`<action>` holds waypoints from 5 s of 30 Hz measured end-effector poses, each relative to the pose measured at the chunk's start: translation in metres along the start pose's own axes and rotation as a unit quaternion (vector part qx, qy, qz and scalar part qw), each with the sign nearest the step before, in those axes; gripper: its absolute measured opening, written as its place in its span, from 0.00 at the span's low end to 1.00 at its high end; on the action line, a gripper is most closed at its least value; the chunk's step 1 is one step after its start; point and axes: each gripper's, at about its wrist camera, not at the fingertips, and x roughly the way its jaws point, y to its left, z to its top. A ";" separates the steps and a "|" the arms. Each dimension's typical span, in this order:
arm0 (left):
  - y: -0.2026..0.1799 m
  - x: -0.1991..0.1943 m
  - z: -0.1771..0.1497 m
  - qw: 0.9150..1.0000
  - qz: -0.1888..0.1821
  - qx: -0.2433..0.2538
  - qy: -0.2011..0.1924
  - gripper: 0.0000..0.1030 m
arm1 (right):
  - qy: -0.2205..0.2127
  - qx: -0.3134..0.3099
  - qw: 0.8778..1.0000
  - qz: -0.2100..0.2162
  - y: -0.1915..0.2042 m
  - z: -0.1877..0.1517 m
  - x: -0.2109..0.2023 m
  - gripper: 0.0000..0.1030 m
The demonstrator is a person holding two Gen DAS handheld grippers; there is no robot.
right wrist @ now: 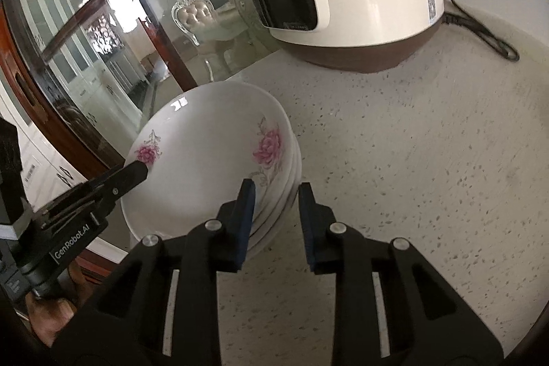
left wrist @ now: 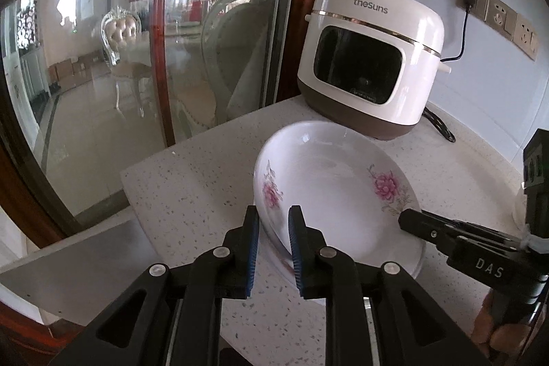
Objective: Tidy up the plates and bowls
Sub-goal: 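Open both grippers to release the plate on the stack, then move both grippers toward the white bowls beside the stove, then grasp the rim of a plain white bowl with both grippers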
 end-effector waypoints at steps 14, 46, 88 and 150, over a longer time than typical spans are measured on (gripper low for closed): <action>0.021 0.017 0.000 0.997 -0.055 -0.052 0.026 0.29 | 0.006 -0.005 1.000 -0.014 0.004 0.000 0.003 0.38; -0.057 0.028 0.033 0.992 -0.085 -0.060 -0.075 0.65 | -0.124 0.048 0.958 -0.255 -0.033 0.011 -0.052 0.84; -0.137 -0.035 0.001 0.968 -0.109 0.114 -0.193 0.85 | -0.149 0.207 0.887 -0.385 -0.160 -0.031 -0.219 0.93; -0.378 0.082 0.021 0.878 -0.433 0.087 0.187 0.39 | -0.058 0.415 0.888 -0.188 -0.287 -0.043 -0.237 0.61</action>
